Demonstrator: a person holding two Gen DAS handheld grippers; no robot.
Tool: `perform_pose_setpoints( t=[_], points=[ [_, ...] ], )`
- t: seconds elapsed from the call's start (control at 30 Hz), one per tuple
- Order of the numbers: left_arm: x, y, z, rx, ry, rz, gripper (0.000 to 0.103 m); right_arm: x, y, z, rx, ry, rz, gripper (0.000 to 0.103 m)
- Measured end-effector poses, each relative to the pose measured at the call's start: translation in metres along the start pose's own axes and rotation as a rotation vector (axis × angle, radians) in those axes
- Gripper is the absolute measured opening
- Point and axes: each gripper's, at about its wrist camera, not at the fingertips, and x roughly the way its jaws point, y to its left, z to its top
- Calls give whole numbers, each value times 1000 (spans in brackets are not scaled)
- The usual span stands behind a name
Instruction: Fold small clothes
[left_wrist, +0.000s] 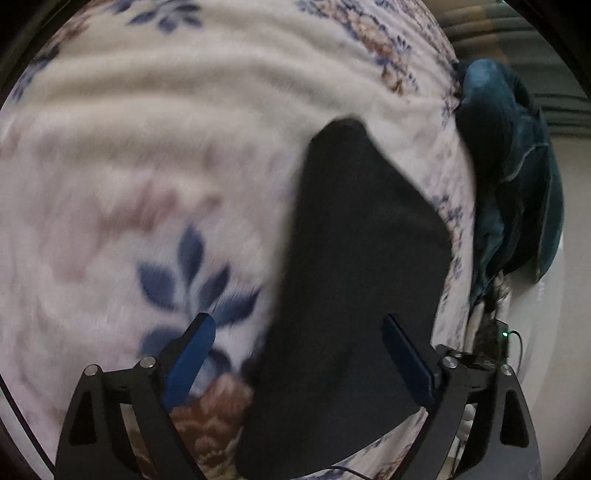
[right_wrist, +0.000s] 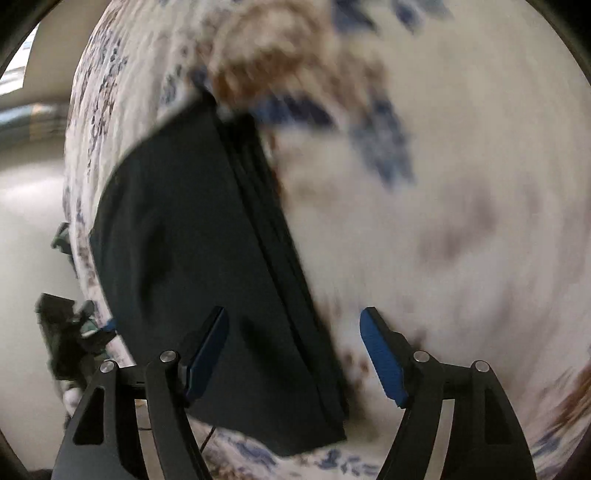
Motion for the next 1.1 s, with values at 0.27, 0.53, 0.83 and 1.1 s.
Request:
perform_pose_setpoints(
  t=[0.27,0.53,0.83,1.1],
  points=[
    [1,-13,-14,34,16,8,92,-28,2,-62,62,-153,58,10],
    [9,-15,-15,74,41,1,92,-33,-22,-65,35,-92,-54,6],
    [38,-13,2,67,51,-121,93,22,-16,9,-6,5,327,74],
    [50,-28,17,89,93,-151,98,57,33,11,-179,110,412,83]
  ],
)
